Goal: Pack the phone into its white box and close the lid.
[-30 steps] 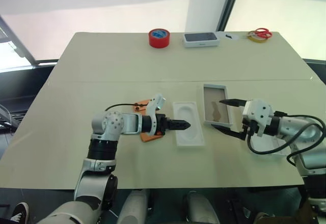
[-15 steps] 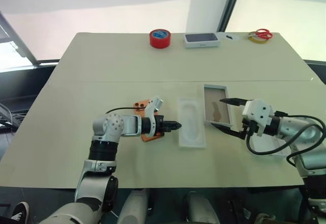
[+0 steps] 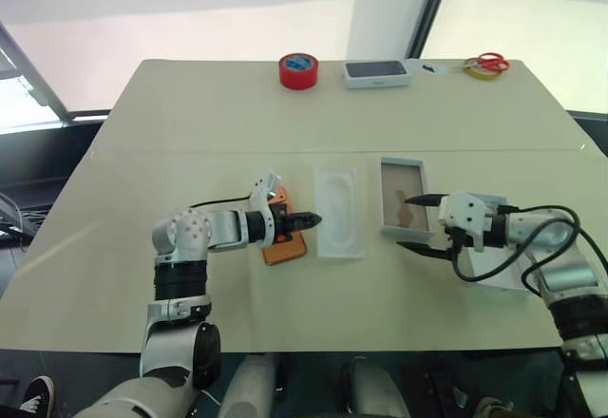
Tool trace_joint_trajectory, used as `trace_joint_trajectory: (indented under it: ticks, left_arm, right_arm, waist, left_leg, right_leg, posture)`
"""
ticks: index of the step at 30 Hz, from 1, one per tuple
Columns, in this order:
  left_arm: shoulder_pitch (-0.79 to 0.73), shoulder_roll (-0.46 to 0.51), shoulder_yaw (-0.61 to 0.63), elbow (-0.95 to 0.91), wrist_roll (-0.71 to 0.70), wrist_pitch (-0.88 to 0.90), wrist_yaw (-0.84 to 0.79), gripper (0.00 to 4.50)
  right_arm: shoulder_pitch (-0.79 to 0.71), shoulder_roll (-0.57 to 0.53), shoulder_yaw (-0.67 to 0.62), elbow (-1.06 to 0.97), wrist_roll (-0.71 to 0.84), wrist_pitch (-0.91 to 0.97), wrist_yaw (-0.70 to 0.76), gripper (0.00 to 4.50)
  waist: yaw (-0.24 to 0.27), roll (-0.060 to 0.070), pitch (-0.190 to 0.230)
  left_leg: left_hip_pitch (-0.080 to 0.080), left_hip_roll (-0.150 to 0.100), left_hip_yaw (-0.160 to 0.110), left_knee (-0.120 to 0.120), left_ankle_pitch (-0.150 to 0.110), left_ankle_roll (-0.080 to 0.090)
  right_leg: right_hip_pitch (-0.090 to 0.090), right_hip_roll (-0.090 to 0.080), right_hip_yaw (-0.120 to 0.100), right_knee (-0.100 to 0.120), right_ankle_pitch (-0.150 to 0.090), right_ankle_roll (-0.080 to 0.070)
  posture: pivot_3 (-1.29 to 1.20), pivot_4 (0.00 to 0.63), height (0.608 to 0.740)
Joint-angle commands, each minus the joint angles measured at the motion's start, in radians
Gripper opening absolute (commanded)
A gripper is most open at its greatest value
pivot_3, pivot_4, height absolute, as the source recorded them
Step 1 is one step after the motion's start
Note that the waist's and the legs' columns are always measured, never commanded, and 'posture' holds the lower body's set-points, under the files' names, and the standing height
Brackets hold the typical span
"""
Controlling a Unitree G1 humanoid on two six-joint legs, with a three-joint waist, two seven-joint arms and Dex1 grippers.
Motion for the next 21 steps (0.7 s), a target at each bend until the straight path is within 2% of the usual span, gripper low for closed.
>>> trace_joint_trajectory:
  ticks: [1, 3, 7, 11, 17, 21]
  left_arm:
    - [-0.049, -0.015, 0.075, -0.04, -0.038, 0.004, 0.042, 0.0]
    - [-0.079, -0.026, 0.122, -0.041, -0.055, 0.023, 0.066, 0.0]
    - [-0.09, -0.021, 0.134, -0.066, -0.063, 0.05, 0.082, 0.0]
    - [-0.073, -0.032, 0.128, -0.094, -0.063, 0.053, 0.097, 0.0]
    - [-0.115, -0.074, 0.203, -0.065, -0.092, 0.067, 0.131, 0.0]
    - [-0.118, -0.071, 0.189, -0.041, -0.082, 0.05, 0.129, 0.0]
  right_arm:
    - [-0.047, 0.004, 0.031, 0.057, 0.01, 0.013, 0.097, 3.2]
    - [-0.059, 0.005, 0.052, 0.094, -0.011, -0.003, 0.123, 2.17]
    - [-0.1, 0.018, 0.073, 0.16, -0.038, -0.023, 0.134, 0.16]
    - [-0.125, 0.049, 0.094, 0.16, -0.057, -0.034, 0.126, 0.07]
    - [-0.046, 0.114, 0.12, -0.121, -0.01, 0.09, 0.113, 0.07]
    - [-0.01, 0.139, 0.125, -0.222, -0.028, 0.148, 0.052, 0.07]
  waist:
    - [0.001, -0.001, 0.0]
    - [0.0, -0.001, 0.001]
    - [-0.002, -0.001, 0.001]
    - [-0.002, -0.001, 0.001]
    - [-0.002, -0.001, 0.001]
    - [0.001, -0.001, 0.001]
  left_leg:
    - [0.0, 0.0, 0.0, 0.0, 0.0, -0.001]
    - [0.0, 0.0, 0.0, 0.0, 0.001, -0.001]
    - [0.0, 0.0, -0.001, -0.001, 0.002, -0.003]
    - [0.001, 0.0, -0.002, -0.001, 0.003, -0.004]
    - [0.0, 0.001, -0.003, -0.002, 0.004, -0.006]
    - [0.0, 0.001, -0.004, -0.003, 0.005, -0.008]
  right_leg:
    - [0.001, 0.0, 0.0, 0.0, 0.0, 0.001]
    - [0.002, 0.001, -0.001, 0.0, 0.0, 0.001]
    - [0.002, 0.002, -0.002, 0.0, 0.001, 0.001]
    - [0.003, 0.003, -0.002, 0.001, 0.001, 0.002]
    - [0.001, 0.003, -0.002, 0.001, 0.002, 0.003]
    - [-0.001, 0.003, -0.003, 0.005, 0.002, 0.003]
  posture:
    - [0.0, 0.15, 0.738]
    - [0.0, 0.15, 0.738]
    - [0.0, 0.15, 0.738]
    - [0.0, 0.15, 0.738]
    - [0.0, 0.15, 0.738]
    - [0.0, 0.15, 0.738]
